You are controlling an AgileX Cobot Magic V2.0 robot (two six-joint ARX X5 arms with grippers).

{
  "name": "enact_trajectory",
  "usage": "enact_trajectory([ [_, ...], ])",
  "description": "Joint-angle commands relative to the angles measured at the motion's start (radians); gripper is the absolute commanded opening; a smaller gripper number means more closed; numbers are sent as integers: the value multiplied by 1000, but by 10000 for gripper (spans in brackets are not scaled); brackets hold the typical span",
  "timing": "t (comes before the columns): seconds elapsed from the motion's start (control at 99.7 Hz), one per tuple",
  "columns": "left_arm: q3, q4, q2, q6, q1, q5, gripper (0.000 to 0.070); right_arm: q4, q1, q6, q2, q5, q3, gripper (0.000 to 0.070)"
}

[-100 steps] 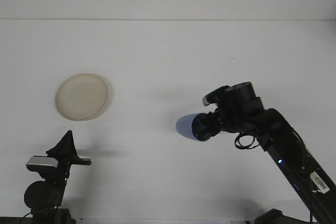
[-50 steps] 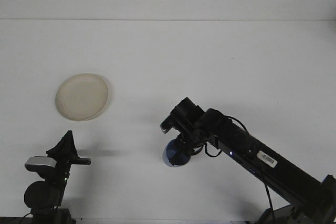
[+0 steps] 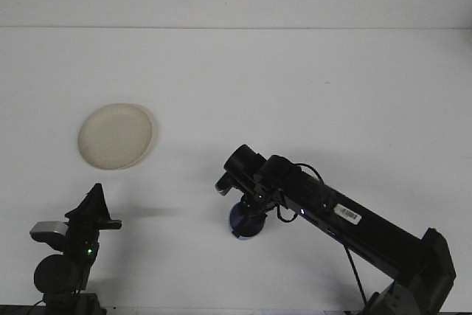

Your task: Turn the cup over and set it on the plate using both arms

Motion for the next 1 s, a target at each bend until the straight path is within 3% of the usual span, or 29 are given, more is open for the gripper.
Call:
enact_trajectory([
  [0.0,-14,11,0,-83,1,-3,12,8,16,-13,29,-3,29,268],
  [0.04,-10,11,-1,-113,1,-2,12,1,16,-13,25,-3,40,374],
  [0.08,-6,11,0,-140,1,3,11,-10,15,-14,22,-2,59,424],
  [0.191,13,10,0,-197,1,66,12,-38,3,-31,-10,-2,135,425],
  [0.371,84,-63,3,-207,1,185,12,-29,-32,-37,-119,-2,246,425],
  [0.481,155,-168,35,-200,1,207,14,35,-80,-39,-215,-2,231,423],
  [0.592,237,-238,118,-174,0,282,15,145,-135,-39,-333,-2,137,421],
  [0.722,367,-285,272,-98,-2,350,15,362,-203,-34,-522,0,-98,414],
  [0.993,748,-557,699,254,-79,374,15,693,-383,25,-898,6,-547,414],
])
